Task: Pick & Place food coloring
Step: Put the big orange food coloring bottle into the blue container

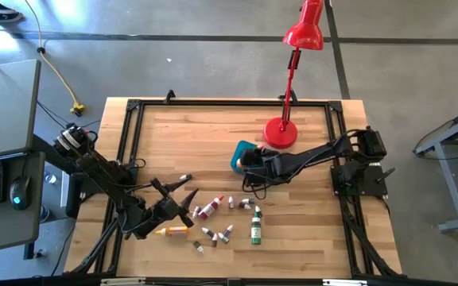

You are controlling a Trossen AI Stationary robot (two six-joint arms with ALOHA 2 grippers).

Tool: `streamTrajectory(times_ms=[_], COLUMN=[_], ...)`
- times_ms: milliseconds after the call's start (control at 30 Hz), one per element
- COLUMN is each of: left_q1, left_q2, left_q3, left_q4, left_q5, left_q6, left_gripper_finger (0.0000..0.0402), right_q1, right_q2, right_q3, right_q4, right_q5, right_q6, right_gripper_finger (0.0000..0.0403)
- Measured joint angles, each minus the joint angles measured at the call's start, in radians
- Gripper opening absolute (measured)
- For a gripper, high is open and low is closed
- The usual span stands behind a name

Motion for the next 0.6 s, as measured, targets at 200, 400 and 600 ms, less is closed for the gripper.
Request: streamTrajectory(times_ms=[200,400,600], left_q1=[0.000,0.000,0.000], left_q2=[0.000,0.000,0.000], left_q3=[0.000,0.000,0.000], left_q4=[0.000,0.000,0.000], left_q5=[0.000,0.000,0.000], left_q6=[0.003,0.003,0.003], left_gripper_finger=[0.0188,0.0188,0.0188], right_q1=[-0.006,-0.049,-0.101], right_q2=[0.000,0.000,0.000], right_q3=[-0.029,-0.029,-0.029], right_q4=[0.057,0.075,0.083], right_q5=[-0.034,-0.048,-0.066], right_q6=[-0.128,-0.178,-0.202], right_gripper_finger=[0.0121,0.0121,0.0122])
